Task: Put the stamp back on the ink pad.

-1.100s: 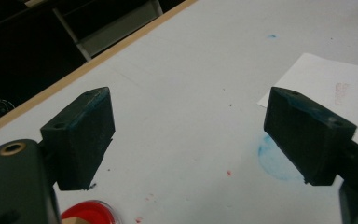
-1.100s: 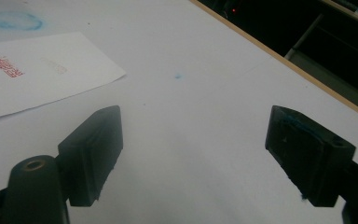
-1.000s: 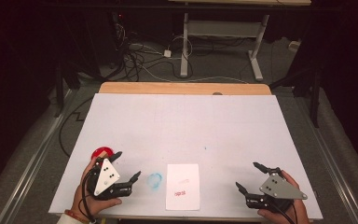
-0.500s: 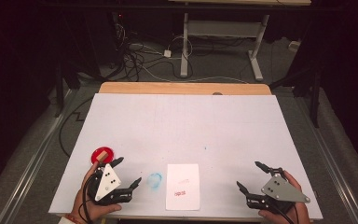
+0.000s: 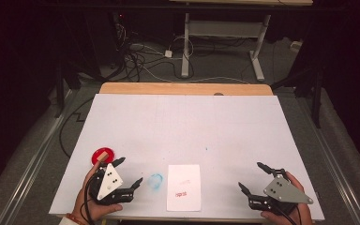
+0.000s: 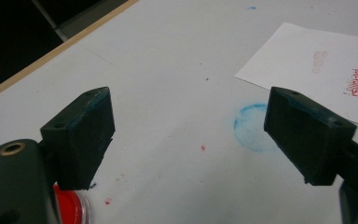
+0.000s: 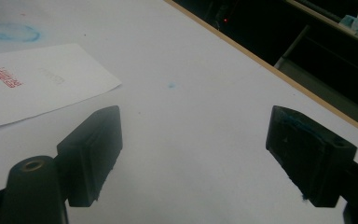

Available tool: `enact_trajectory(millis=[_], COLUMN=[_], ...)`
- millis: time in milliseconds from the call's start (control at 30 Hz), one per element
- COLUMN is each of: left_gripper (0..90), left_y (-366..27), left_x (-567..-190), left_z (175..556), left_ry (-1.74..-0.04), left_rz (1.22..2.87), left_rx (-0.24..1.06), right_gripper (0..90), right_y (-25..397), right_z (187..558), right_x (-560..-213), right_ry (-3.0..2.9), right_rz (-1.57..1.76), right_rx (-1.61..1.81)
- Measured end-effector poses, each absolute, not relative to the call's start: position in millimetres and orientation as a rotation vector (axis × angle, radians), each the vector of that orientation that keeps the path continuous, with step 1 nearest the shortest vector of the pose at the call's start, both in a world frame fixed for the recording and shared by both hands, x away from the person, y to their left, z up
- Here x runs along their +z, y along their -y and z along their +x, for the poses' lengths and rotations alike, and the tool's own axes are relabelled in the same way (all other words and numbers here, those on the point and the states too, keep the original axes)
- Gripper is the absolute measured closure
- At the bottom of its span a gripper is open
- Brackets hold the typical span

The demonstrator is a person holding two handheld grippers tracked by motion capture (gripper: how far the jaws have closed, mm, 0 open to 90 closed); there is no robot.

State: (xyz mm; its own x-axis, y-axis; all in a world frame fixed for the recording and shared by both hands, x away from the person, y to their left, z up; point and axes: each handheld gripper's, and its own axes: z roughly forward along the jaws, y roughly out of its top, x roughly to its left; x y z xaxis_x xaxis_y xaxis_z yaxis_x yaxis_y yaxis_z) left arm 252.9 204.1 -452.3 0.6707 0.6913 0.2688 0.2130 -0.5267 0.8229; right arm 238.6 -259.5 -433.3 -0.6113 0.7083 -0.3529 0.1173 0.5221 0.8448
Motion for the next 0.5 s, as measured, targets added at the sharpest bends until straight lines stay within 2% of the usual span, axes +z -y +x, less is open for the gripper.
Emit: enact_trajectory(millis=[500], left_gripper=[16.1], left_y=[-202.1], left_x=[-453.6], left_z=[255.4], left_ry=[-0.71], left_rz=[2.081], left_rx=[0.754], right_gripper=[19.0], right_y=[260.4], right_z=[239.7], right_x=[-433.5], right_ry=[-2.058], right_rz=[0.671], right_rx=[1.075])
